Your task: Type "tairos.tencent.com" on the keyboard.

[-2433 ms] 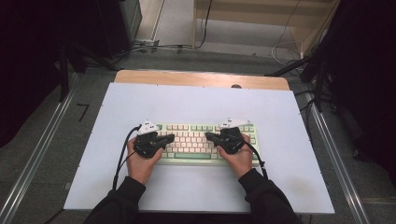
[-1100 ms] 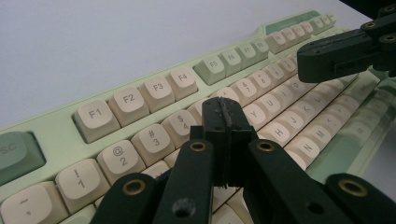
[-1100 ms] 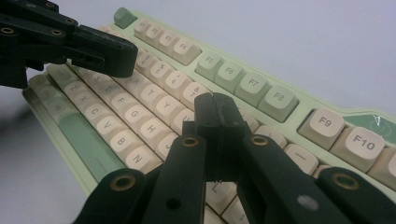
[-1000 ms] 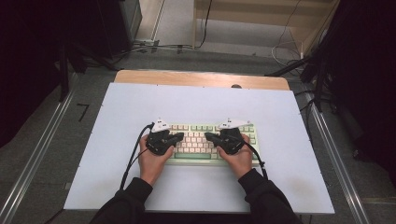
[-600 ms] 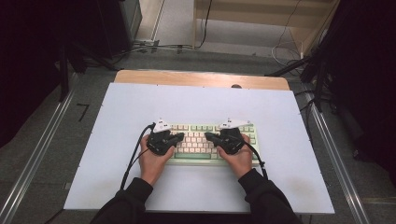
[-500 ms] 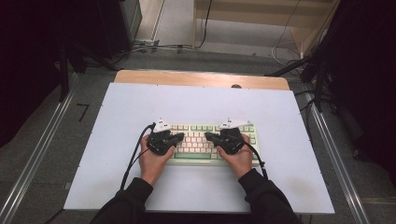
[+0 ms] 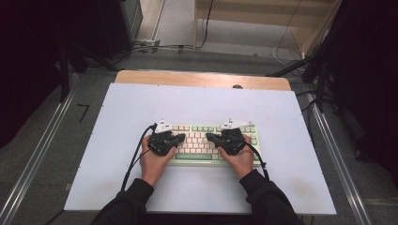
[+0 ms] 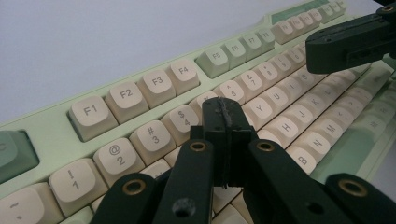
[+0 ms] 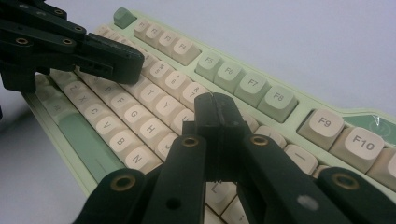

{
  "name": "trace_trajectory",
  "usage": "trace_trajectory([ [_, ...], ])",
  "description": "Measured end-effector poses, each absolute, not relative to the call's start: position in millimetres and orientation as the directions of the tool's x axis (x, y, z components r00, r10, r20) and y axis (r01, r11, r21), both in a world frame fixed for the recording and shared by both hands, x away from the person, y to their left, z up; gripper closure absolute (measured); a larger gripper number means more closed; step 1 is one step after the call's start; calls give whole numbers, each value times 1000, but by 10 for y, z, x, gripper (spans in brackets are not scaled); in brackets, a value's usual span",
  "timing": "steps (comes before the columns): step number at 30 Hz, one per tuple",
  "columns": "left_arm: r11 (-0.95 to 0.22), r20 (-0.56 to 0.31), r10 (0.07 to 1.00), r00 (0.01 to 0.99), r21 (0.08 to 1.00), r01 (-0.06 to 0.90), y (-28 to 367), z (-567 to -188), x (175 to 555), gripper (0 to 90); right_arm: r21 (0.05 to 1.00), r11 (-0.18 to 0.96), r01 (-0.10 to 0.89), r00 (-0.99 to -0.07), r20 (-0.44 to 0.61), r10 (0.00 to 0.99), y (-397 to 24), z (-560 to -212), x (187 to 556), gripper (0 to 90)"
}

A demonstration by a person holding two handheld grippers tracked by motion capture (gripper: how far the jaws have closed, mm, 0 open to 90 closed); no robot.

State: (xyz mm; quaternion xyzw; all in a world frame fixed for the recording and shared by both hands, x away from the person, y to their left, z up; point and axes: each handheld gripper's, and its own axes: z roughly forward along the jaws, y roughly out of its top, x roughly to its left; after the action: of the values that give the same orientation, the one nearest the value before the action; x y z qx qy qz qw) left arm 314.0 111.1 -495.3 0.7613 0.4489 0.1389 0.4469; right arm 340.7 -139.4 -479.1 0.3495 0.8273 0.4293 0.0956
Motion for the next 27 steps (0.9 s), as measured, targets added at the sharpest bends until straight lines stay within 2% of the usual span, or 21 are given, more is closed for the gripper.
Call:
trace_trajectory([
  [10,-237,-160,809,565,792,563,1073,-4952,3143,900,777,388,495,-738,141,660,-1391,-4794,3406,879],
  [27,-187,-206,796,569,810,556,1123,-4885,3106,900,780,387,492,-739,139,659,-1397,-4789,3407,878],
])
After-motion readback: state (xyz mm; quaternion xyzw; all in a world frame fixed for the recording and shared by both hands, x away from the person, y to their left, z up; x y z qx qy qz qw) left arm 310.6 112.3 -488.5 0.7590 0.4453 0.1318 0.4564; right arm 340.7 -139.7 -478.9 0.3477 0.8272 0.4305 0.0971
